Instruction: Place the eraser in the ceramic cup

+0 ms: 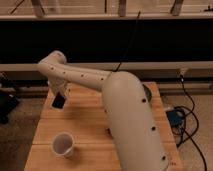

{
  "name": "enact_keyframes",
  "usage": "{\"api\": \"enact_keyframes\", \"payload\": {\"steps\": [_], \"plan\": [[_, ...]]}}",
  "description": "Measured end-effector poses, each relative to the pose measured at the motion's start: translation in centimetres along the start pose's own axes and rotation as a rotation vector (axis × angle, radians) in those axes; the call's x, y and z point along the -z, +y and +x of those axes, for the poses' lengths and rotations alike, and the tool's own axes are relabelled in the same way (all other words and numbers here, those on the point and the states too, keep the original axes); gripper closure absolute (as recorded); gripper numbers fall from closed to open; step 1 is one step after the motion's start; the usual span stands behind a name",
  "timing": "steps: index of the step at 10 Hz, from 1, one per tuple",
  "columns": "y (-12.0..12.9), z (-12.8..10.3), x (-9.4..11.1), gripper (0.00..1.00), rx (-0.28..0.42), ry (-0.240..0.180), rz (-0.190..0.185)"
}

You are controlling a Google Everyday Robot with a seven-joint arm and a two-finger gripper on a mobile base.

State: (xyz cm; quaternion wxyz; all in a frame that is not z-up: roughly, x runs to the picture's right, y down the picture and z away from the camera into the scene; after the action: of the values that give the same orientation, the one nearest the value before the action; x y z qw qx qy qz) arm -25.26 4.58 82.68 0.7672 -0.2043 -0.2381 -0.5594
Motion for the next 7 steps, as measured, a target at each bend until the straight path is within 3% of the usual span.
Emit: {"api": "enact_keyframes", "payload": {"steps": [7], "plan": [[4.0,-6.6,4.4,1.0,0.118,0.007,0.041]]}}
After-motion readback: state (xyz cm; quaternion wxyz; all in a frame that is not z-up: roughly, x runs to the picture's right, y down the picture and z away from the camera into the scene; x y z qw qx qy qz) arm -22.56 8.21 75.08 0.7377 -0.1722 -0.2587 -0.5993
